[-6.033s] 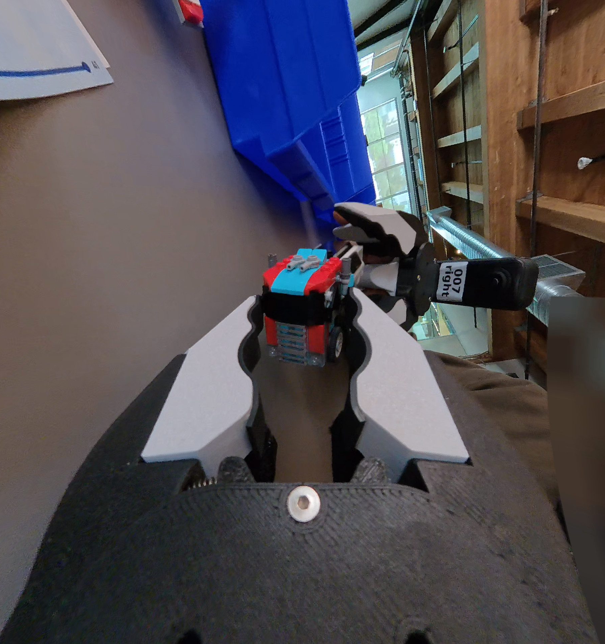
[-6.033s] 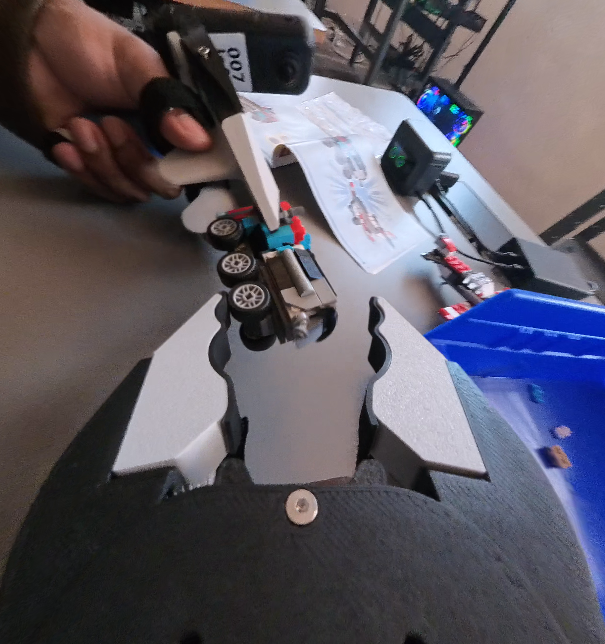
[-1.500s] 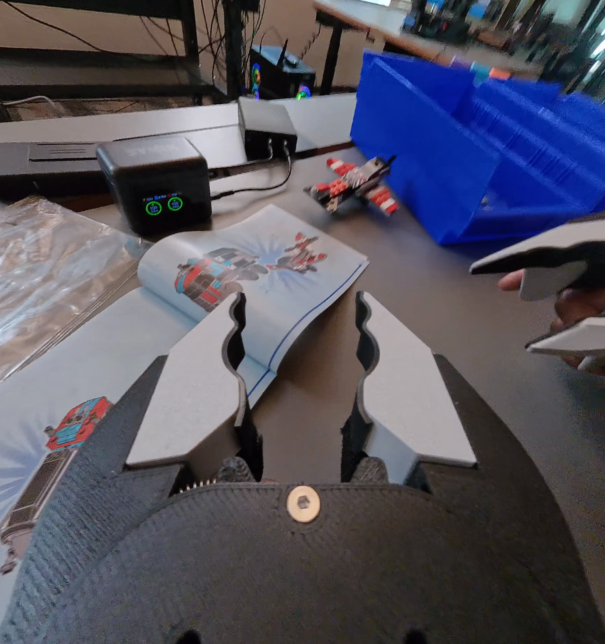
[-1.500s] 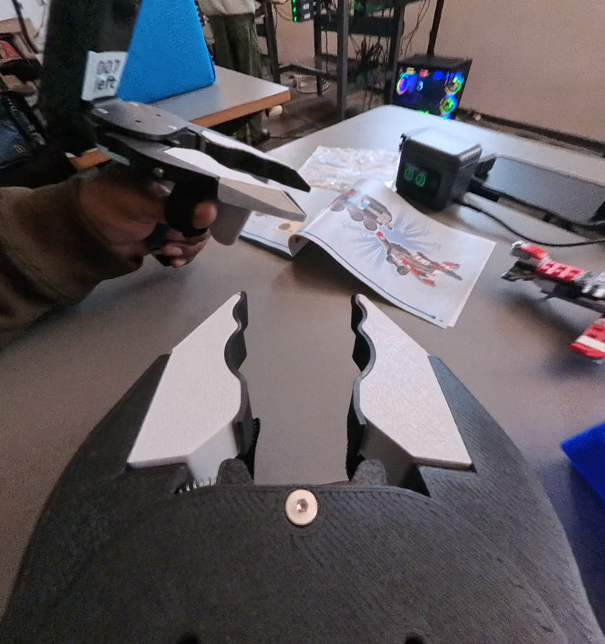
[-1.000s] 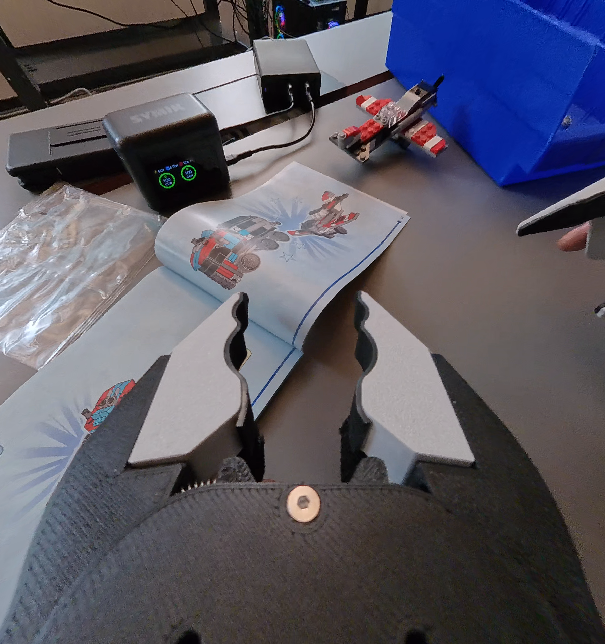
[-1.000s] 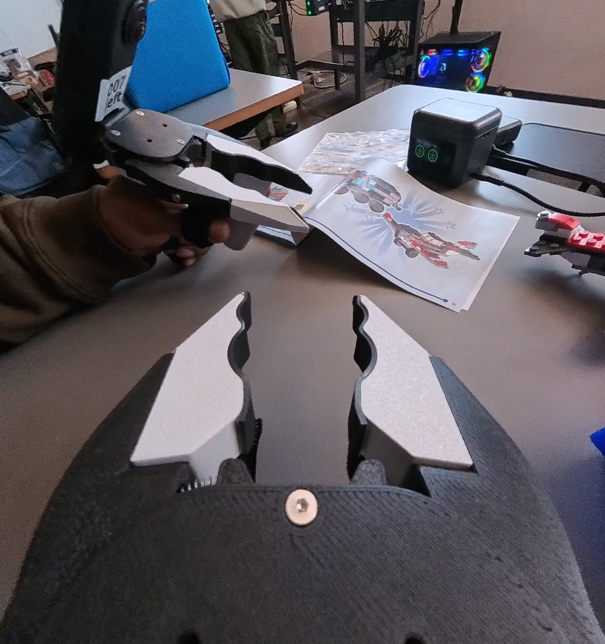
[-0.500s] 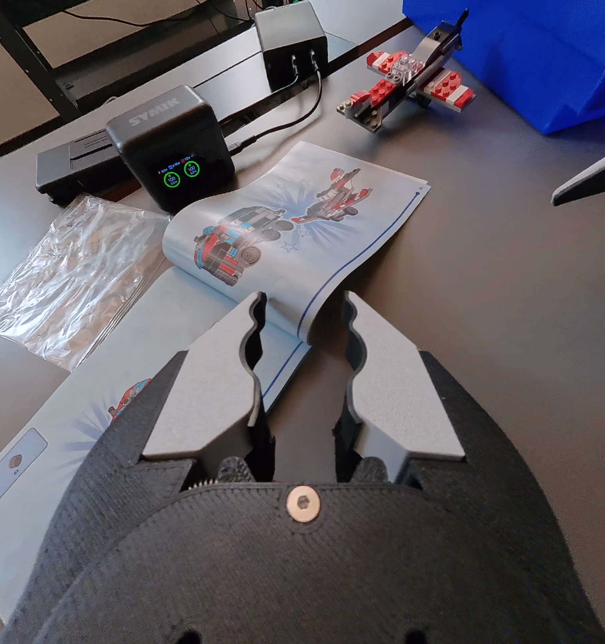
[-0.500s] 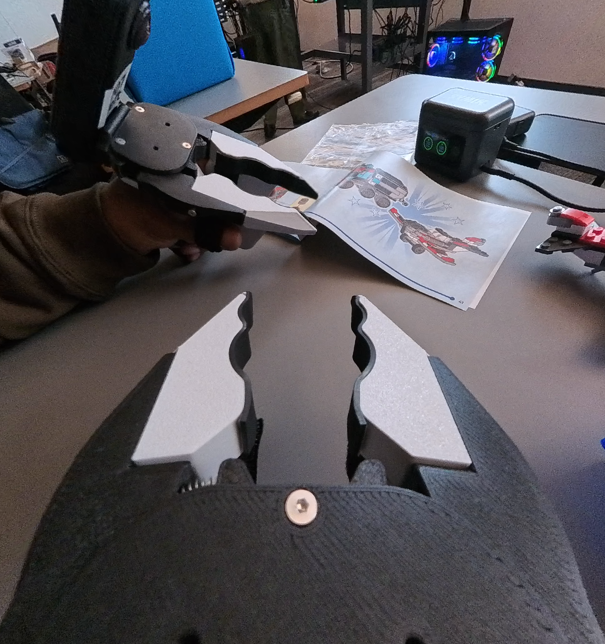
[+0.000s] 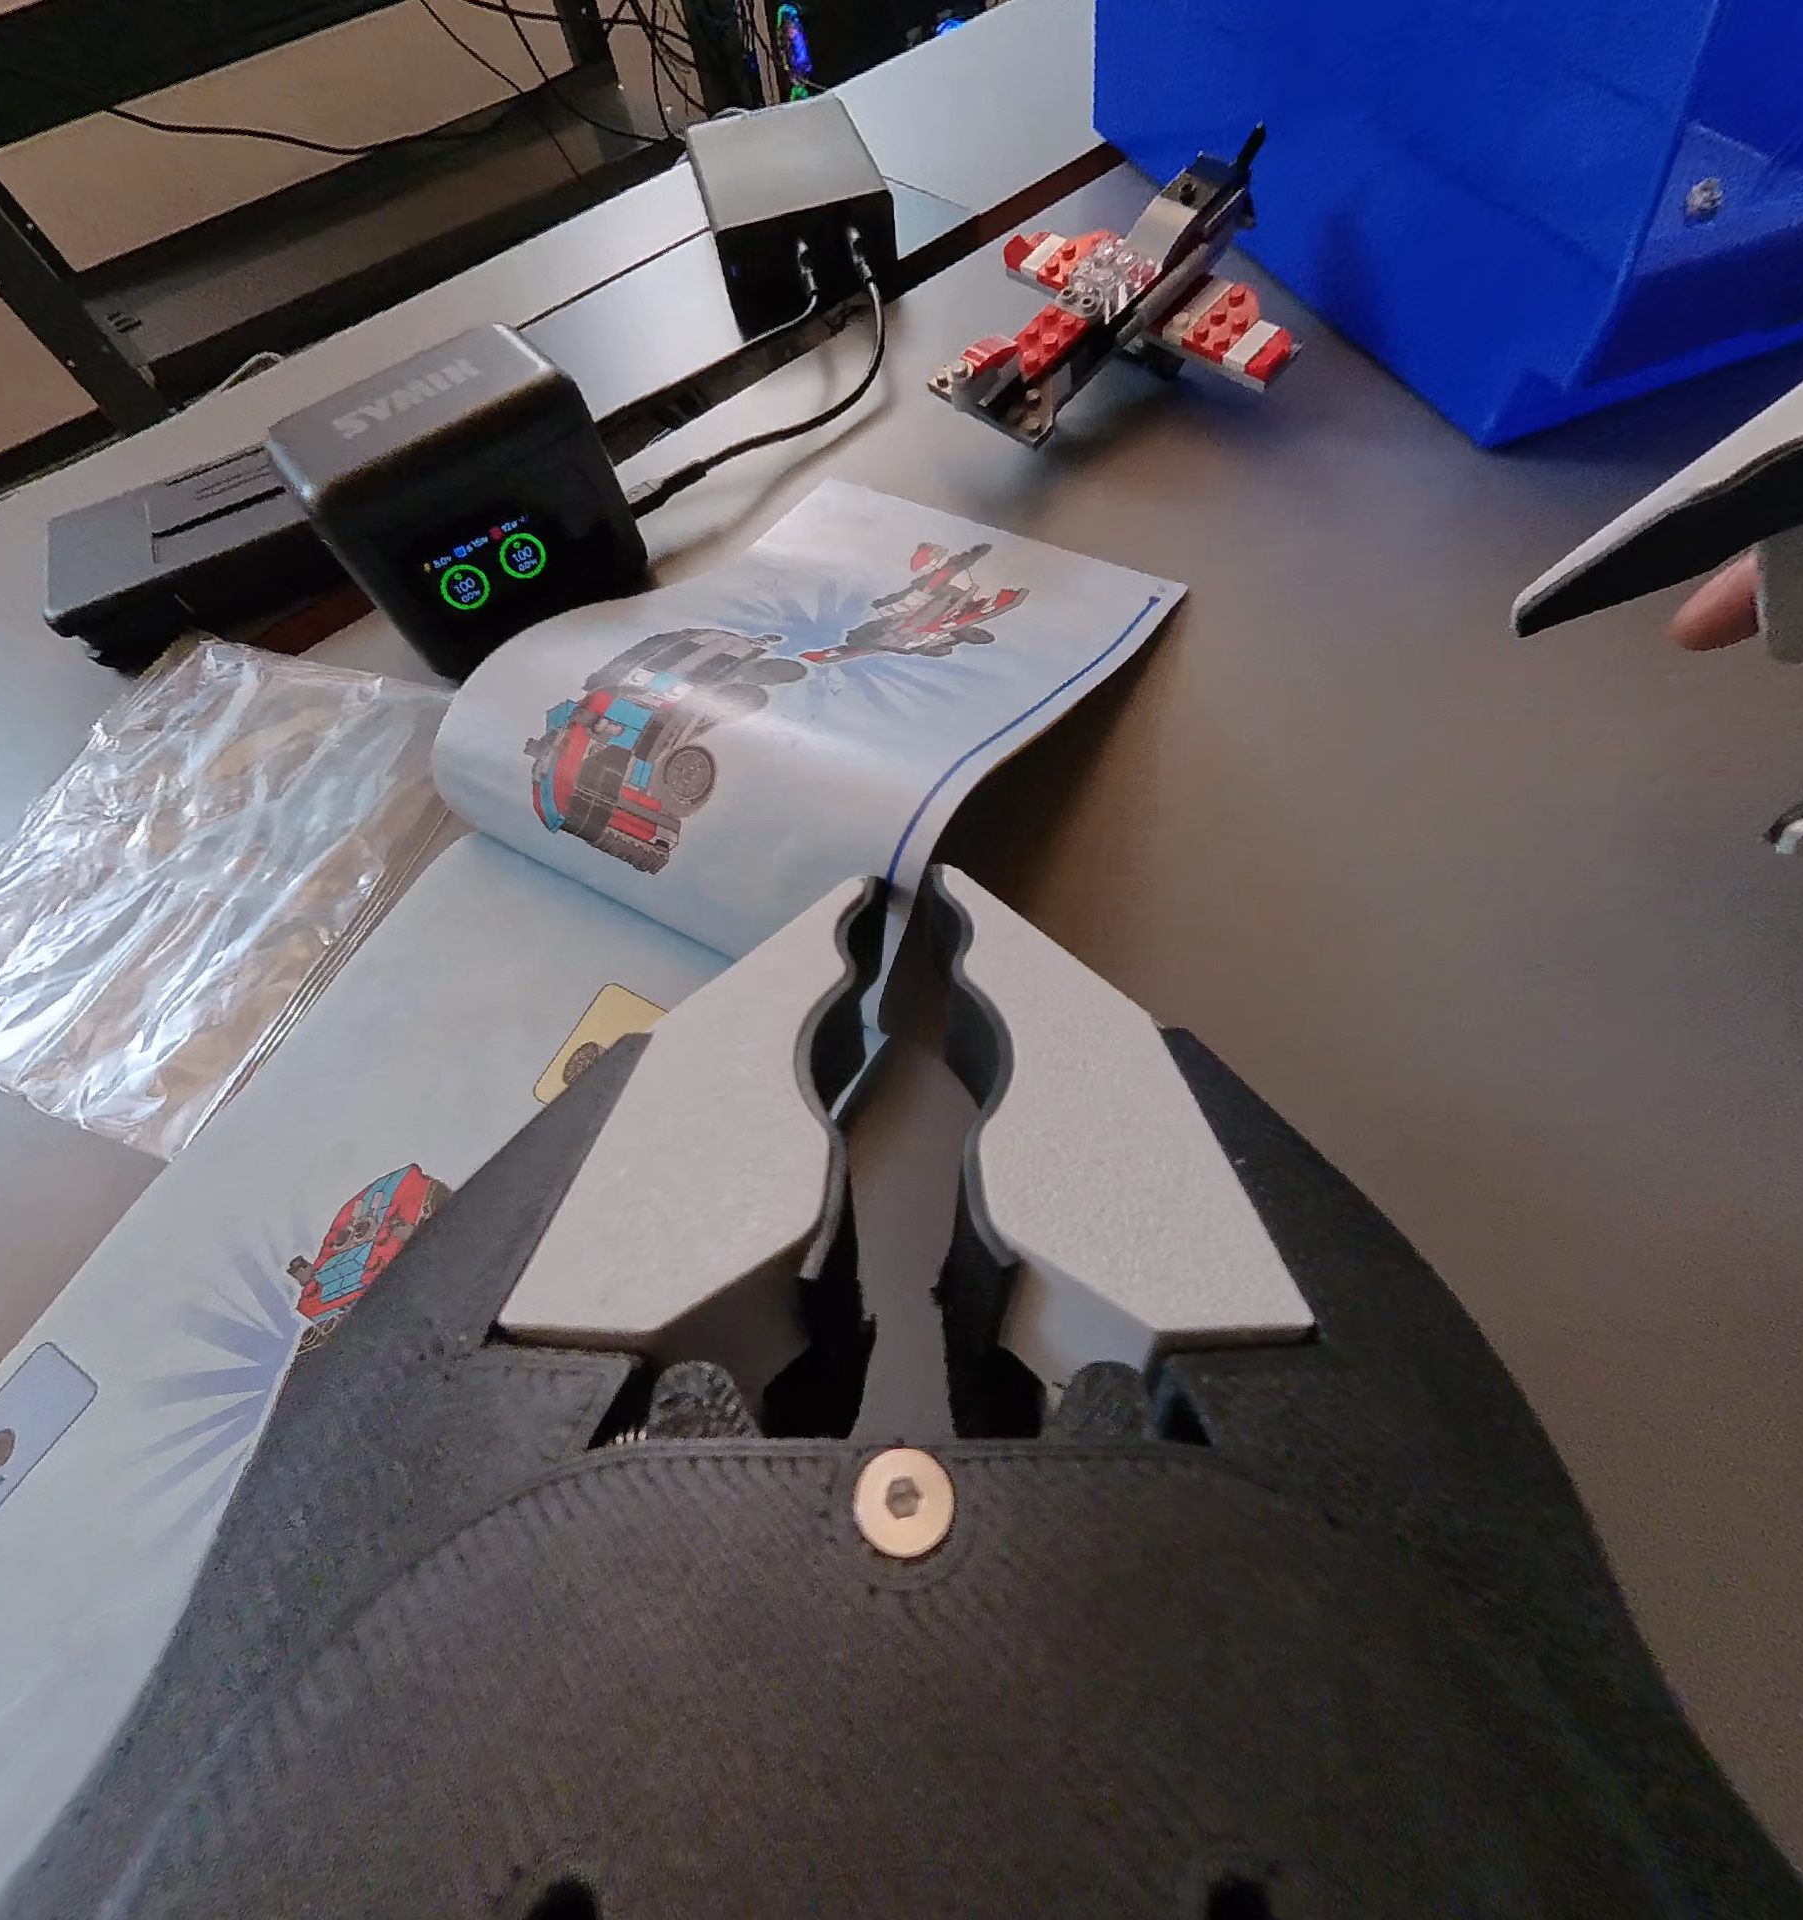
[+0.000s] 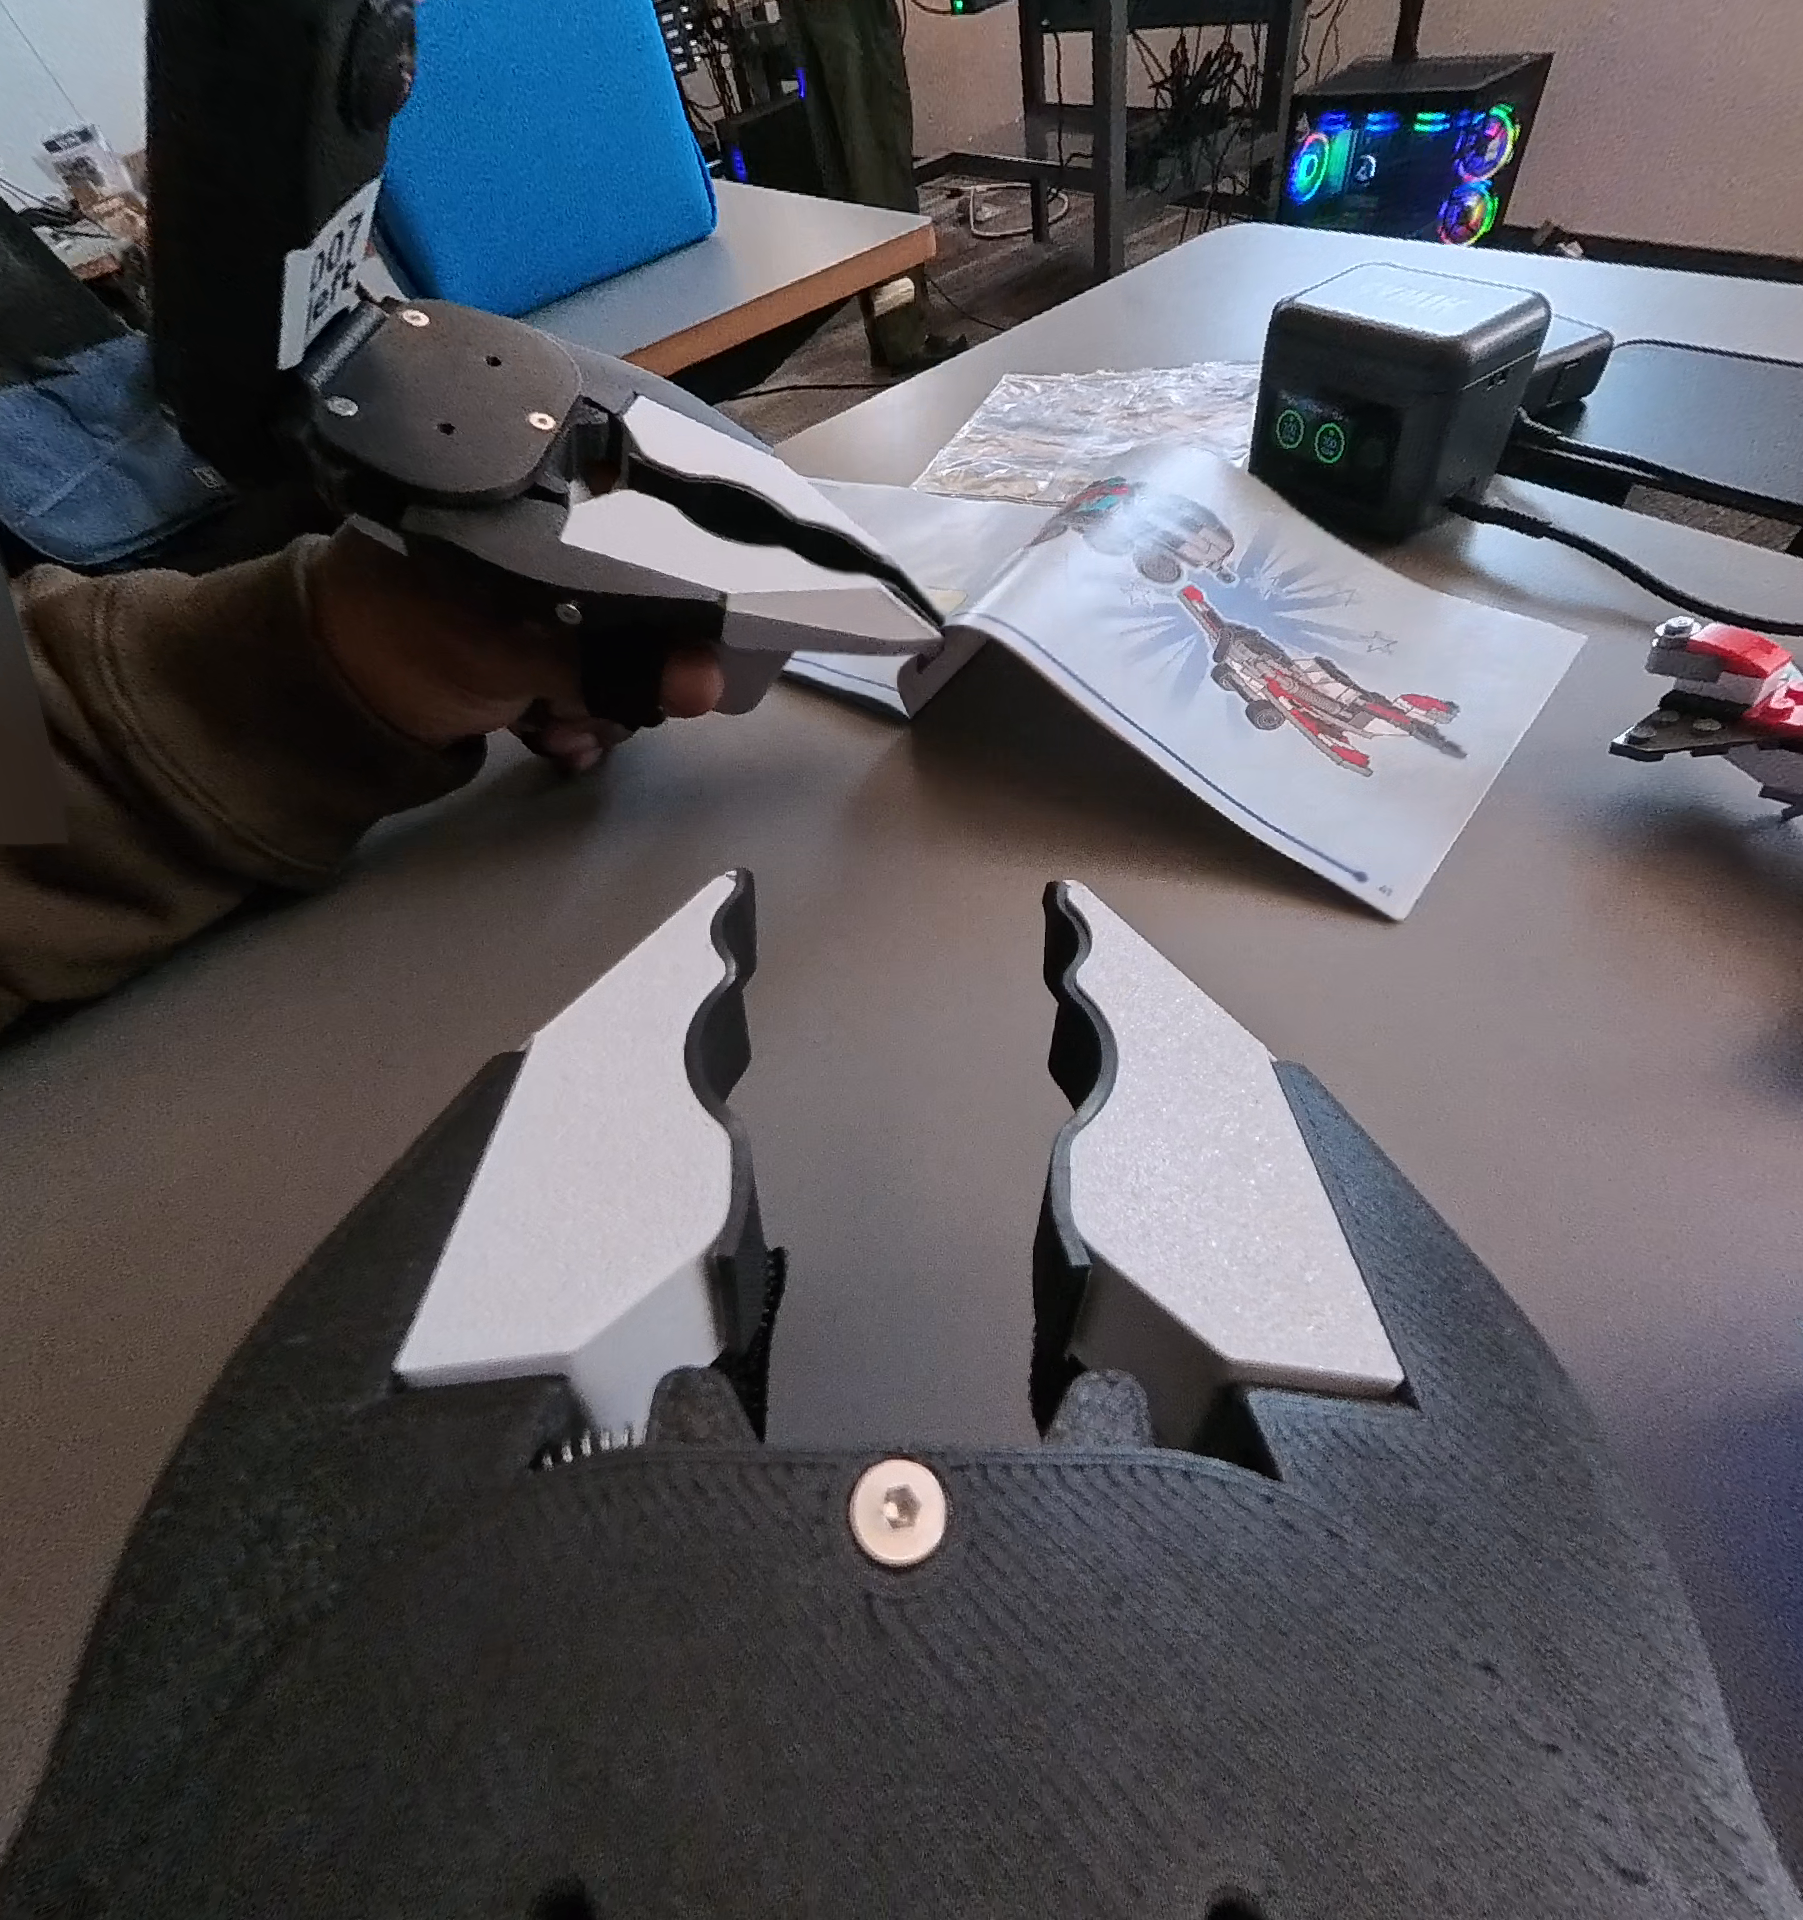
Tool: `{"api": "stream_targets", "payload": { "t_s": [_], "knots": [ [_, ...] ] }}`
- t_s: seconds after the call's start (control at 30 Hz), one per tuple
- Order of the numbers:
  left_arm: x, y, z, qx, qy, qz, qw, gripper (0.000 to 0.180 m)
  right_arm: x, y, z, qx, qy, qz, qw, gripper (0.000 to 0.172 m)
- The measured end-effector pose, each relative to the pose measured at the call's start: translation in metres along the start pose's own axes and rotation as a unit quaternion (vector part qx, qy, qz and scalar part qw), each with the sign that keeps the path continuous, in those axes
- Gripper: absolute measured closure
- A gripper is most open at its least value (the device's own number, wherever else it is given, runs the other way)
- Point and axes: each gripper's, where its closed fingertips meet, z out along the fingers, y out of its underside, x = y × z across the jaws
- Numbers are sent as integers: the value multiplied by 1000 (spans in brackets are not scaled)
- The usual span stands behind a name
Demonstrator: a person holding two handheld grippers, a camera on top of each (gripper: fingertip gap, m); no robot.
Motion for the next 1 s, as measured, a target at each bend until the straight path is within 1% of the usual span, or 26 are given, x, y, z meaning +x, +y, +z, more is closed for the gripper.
{"api": "stream_targets", "payload": {
  "t_s": [0.23, 0.4, 0.5, 0.6, 0.67, 0.8, 0.83, 0.93, 1.0],
  "knots": [
    [13, -1, -3, 0, 47, 3, 999, 178, 1, 0, -1, 2, 0, 2, 1000, 116],
    [43, 2, -10, -14, 143, 8, 990, 179, 3, -3, -3, 12, 4, 5, 1000, 116],
    [64, 2, -18, -25, 210, -4, 977, 179, 4, -5, -4, 20, 12, 5, 1000, 115],
    [78, 4, -23, -33, 245, -8, 969, 179, 5, -5, -5, 22, 19, -1, 1000, 113],
    [76, 0, -23, -23, 237, -10, 971, 174, 5, -5, -5, 22, 23, -5, 999, 113],
    [54, -8, -15, 4, 178, -31, 984, 141, 4, -5, -5, 22, 24, -8, 999, 113],
    [48, -8, -12, 5, 164, -37, 986, 136, 4, -5, -5, 22, 24, -7, 999, 113],
    [38, -2, -4, 0, 132, -43, 990, 126, 4, -5, -6, 22, 23, -5, 999, 113],
    [36, 2, -1, -8, 121, -33, 992, 124, 4, -4, -5, 21, 22, -7, 1000, 113]
  ]
}}
